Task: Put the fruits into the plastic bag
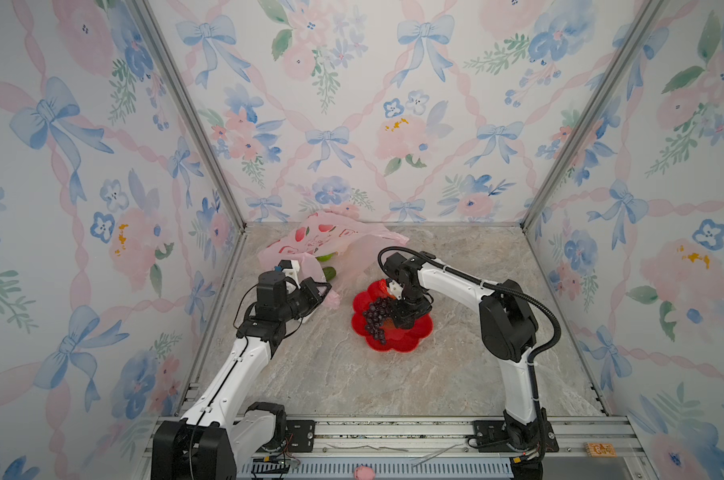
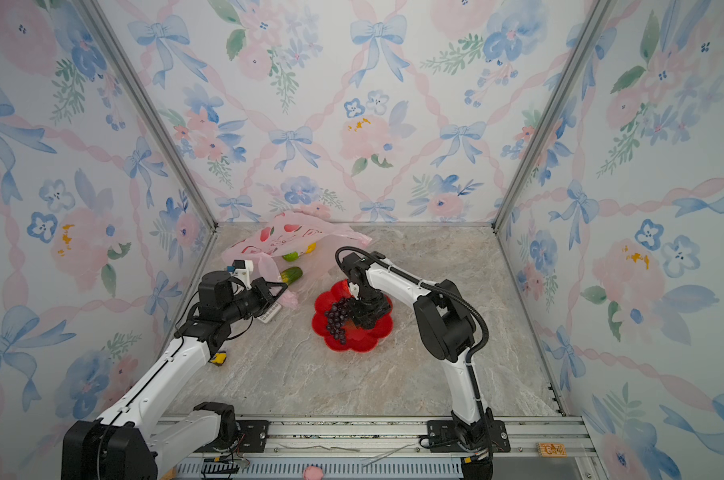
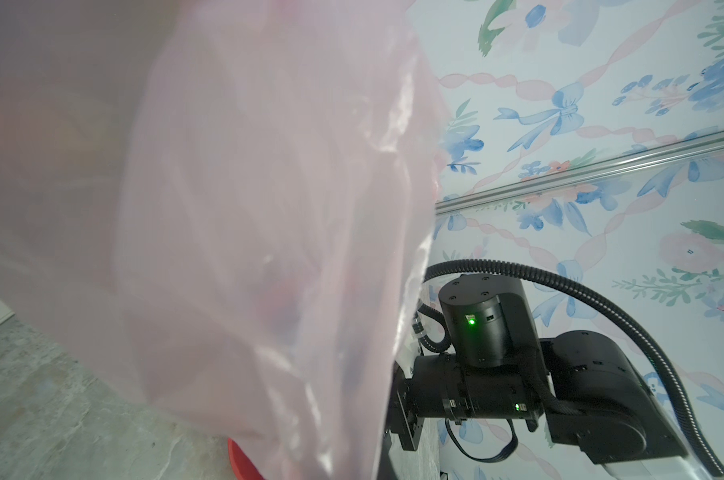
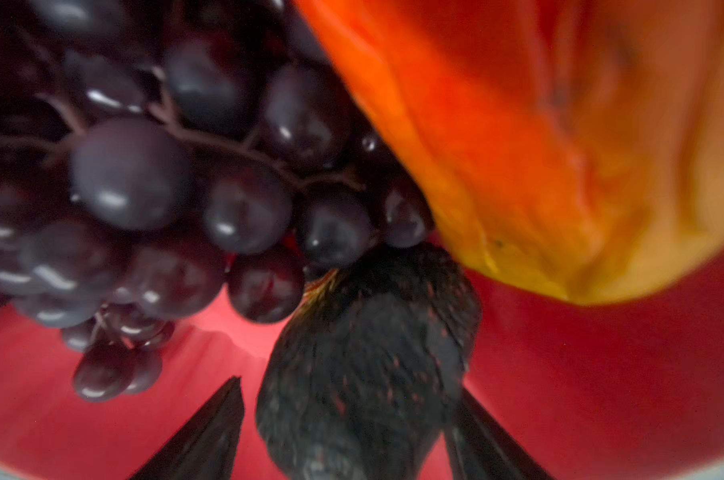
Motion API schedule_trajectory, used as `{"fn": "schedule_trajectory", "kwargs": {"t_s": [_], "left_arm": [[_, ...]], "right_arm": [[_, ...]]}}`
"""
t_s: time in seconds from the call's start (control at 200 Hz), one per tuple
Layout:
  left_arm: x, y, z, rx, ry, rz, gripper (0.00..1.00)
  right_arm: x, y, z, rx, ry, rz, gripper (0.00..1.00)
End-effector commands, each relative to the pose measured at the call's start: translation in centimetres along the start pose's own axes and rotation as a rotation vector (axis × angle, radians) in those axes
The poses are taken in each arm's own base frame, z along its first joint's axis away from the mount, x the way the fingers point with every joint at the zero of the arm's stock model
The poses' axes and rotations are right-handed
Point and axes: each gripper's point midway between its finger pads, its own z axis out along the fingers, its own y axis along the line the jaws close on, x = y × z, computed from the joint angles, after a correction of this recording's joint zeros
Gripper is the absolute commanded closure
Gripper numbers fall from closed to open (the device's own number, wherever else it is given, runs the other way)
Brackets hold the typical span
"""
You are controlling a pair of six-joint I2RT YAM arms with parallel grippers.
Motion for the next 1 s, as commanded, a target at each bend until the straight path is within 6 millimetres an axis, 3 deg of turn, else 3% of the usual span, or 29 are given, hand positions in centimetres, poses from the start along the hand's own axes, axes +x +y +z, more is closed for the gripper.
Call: {"fn": "schedule_trajectory", "kwargs": {"t_s": [0.0, 0.17, 0.3, 0.415, 0.565, 0.665, 0.8, 0.87, 0.995], "left_arm": [[-0.1, -0.3, -0.4, 0.004, 0.002, 0.001, 1.00], [-0.2, -0.2, -0.2, 0.000, 0.003, -0.001, 1.00], [-0.2, -0.2, -0.2, -0.002, 0.004, -0.001, 1.00], [-0.2, -0.1, -0.1, -0.003, 0.005, -0.002, 1.00], [-0.2, -0.2, -0.1, 0.000, 0.005, -0.001, 1.00], [-0.3, -0.3, -0.1, 0.004, 0.004, -0.002, 1.00], [-0.3, -0.6, -0.2, 0.011, 0.007, -0.002, 1.00], [-0.3, -0.8, -0.3, 0.018, 0.008, -0.001, 1.00], [-0.2, -1.2, -0.3, 0.033, 0.017, 0.003, 1.00]], "right_arm": [[0.5, -0.1, 0.7, 0.020, 0.025, -0.007, 0.27], [0.3, -0.2, 0.3, 0.025, 0.004, -0.001, 0.39], [0.8, -0.3, -0.5, 0.027, -0.009, 0.003, 0.53], [1.3, -0.3, -1.6, 0.020, -0.028, 0.015, 0.56], [1.9, -0.2, -4.6, -0.031, -0.081, 0.058, 0.57], [1.7, 0.4, -7.2, -0.167, -0.152, 0.136, 0.57], [-1.2, 3.4, -11.0, -0.523, -0.291, 0.255, 0.57], [-3.7, 5.3, -12.8, -0.685, -0.347, 0.273, 0.57], [-8.7, 8.1, -14.3, -0.864, -0.396, 0.310, 0.57]]}}
